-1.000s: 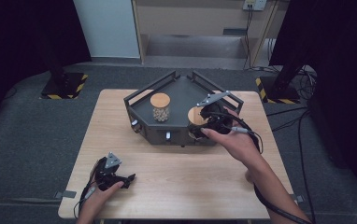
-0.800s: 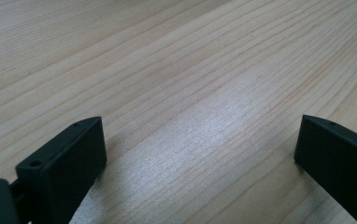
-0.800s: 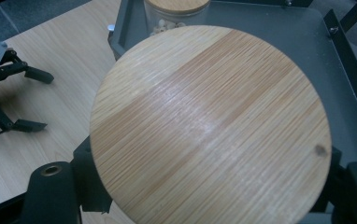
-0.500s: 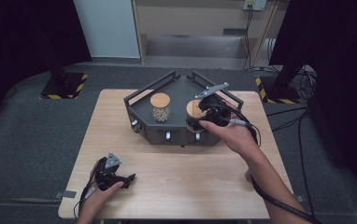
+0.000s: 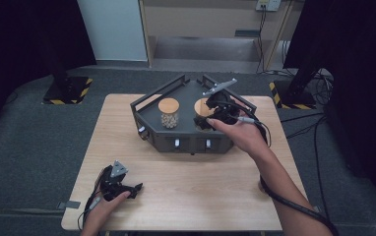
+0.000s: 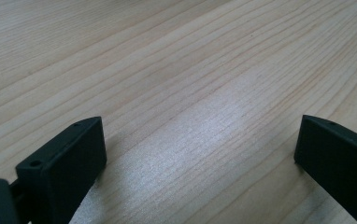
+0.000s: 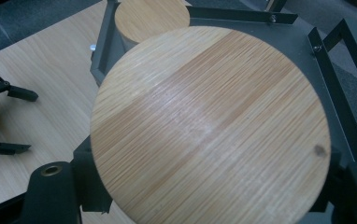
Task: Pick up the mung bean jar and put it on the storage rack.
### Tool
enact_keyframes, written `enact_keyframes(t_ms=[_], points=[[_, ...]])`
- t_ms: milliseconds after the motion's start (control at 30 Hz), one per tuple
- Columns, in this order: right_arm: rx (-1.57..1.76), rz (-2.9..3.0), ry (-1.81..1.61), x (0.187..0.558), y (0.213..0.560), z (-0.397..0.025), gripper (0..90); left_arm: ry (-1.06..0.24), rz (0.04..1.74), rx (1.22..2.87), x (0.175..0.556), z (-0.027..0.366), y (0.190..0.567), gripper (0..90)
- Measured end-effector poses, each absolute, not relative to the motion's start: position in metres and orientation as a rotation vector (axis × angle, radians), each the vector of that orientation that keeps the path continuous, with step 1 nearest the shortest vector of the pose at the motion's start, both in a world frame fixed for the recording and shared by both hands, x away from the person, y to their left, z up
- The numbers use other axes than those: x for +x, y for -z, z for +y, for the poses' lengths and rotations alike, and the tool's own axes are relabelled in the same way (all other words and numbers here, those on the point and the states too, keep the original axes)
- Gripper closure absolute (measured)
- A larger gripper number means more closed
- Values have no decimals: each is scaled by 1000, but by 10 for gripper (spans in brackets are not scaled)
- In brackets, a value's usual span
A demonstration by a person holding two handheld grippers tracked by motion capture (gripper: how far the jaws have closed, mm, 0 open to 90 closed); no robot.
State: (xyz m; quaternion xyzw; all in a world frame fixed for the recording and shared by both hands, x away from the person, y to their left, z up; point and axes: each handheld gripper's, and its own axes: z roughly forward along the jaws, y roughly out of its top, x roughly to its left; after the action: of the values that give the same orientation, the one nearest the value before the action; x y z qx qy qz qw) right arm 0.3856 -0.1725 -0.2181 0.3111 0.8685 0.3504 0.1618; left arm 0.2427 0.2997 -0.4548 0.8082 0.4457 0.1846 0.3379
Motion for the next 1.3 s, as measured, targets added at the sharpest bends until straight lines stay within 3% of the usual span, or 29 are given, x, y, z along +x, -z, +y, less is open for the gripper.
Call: enact_keyframes(t_ms=[1300], points=[[965,2487,-944,438,256,-141,257,-483,1158,2106,243,300,455,8]])
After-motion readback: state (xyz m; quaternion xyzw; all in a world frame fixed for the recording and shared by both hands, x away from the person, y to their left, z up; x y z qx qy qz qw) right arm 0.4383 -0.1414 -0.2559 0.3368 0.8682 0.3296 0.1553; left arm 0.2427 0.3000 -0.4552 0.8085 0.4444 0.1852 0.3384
